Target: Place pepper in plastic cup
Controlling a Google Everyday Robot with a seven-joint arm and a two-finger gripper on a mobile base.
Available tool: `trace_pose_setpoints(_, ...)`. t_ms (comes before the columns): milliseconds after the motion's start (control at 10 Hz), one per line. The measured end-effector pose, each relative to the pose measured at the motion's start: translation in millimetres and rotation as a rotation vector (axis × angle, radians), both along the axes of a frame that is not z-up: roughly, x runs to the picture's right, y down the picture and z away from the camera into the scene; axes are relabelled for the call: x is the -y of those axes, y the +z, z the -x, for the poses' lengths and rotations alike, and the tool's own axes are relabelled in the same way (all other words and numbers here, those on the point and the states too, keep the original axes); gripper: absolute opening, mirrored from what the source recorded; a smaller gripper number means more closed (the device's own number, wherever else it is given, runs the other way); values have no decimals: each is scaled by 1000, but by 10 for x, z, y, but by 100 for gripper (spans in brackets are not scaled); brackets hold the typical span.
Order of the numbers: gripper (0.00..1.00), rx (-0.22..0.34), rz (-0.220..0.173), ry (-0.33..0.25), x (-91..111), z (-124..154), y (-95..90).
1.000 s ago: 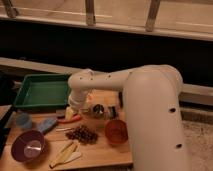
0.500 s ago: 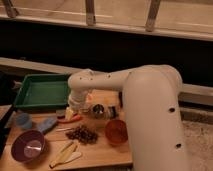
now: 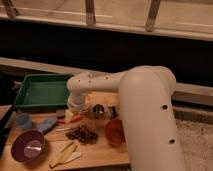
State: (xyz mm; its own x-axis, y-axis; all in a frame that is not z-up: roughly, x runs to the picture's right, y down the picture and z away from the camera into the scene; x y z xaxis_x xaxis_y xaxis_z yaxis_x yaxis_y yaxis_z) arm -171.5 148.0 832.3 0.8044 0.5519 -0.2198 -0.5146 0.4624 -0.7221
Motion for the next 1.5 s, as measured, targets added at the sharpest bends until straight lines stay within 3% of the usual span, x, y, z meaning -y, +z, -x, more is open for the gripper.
trace_pose_setpoints(600,68,20,22,-10,-97,46,98)
trace_pose_setpoints(1100,68,5,61,-4,-223,-46,218)
trace_pose_setpoints(1200,65,0,67,-8,-235,-44,224)
trace_pose_setpoints(1500,37,-12,71,-14,-236,-74,225)
